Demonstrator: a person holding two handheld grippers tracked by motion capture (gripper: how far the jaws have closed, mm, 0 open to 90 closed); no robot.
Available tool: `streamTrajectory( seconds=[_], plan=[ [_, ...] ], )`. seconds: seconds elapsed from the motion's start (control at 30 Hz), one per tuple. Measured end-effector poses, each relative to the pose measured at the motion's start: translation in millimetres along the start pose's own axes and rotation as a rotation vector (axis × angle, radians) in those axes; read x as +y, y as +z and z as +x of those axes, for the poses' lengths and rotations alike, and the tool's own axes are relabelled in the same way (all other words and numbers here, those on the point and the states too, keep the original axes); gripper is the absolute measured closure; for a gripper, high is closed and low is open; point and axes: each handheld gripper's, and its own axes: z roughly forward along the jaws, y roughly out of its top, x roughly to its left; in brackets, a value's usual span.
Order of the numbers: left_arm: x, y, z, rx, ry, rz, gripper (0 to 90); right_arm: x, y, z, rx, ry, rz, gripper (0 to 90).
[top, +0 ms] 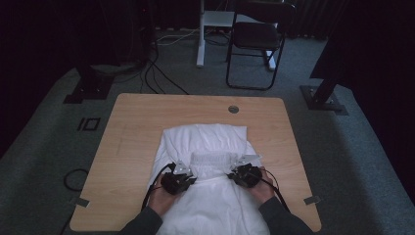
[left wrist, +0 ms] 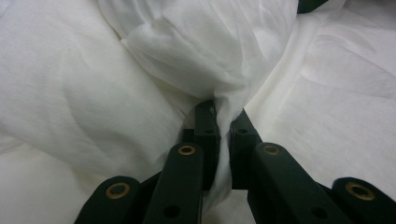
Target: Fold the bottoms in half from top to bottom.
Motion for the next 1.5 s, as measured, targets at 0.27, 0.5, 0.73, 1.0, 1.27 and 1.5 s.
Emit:
streamTrajectory(
  seconds=[0.27,0.5,0.73,1.0,1.27,1.5],
  plan=[
    [12.7,7.2,31.0,0.033,-0.003,0.016,86.0,12.9,16.5,-13.0,0.009,0.052,-0.033,82.0],
    [34.7,21.8,76.1,0.093,-0.023,0.034,85.7,45.4,44.1,-33.4,-0.017,0.063,-0.036,82.0],
    [54.0,40.4,103.1,0.171,-0.059,0.012,85.6,73.4,66.3,-63.2,-0.053,0.102,-0.038,81.9],
    [63.6,49.9,110.7,0.225,-0.113,0.001,85.8,90.2,78.8,-80.2,-0.083,0.151,-0.036,81.9],
    [77.9,14.6,102.6,0.182,-0.136,-0.122,86.9,106.5,39.8,-76.0,-0.113,0.091,-0.098,83.0],
    [110.1,-50.9,71.7,0.148,-0.087,-0.319,86.9,122.1,-28.0,-62.1,-0.140,0.036,-0.274,83.0]
  ],
)
